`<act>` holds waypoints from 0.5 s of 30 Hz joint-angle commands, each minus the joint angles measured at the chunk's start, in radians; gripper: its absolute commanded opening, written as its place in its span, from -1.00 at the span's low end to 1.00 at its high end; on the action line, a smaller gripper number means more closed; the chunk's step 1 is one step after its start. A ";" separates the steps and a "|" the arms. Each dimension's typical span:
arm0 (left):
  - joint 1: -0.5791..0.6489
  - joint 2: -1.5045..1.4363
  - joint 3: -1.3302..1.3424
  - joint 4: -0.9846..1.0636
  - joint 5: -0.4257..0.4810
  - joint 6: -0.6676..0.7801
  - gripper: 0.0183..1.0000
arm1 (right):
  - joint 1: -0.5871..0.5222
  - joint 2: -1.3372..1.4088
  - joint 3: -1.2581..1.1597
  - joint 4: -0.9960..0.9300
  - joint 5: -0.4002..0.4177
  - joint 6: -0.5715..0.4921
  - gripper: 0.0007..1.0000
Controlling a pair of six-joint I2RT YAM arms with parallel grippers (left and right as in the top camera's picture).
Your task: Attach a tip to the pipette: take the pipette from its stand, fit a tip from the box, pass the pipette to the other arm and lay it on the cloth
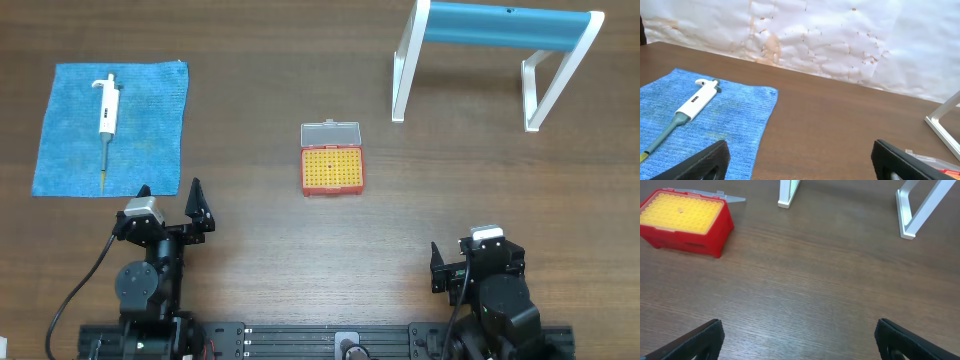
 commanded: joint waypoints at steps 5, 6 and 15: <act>0.003 -0.009 -0.001 -0.008 0.003 0.016 0.83 | 0.005 0.001 -0.001 0.003 0.008 -0.010 0.95; 0.003 -0.009 -0.001 -0.008 0.003 0.016 0.83 | 0.005 0.001 -0.001 0.003 0.008 -0.010 0.95; 0.003 -0.009 -0.001 -0.008 0.002 0.016 0.83 | -0.396 0.000 -0.040 0.357 -0.102 -0.010 0.95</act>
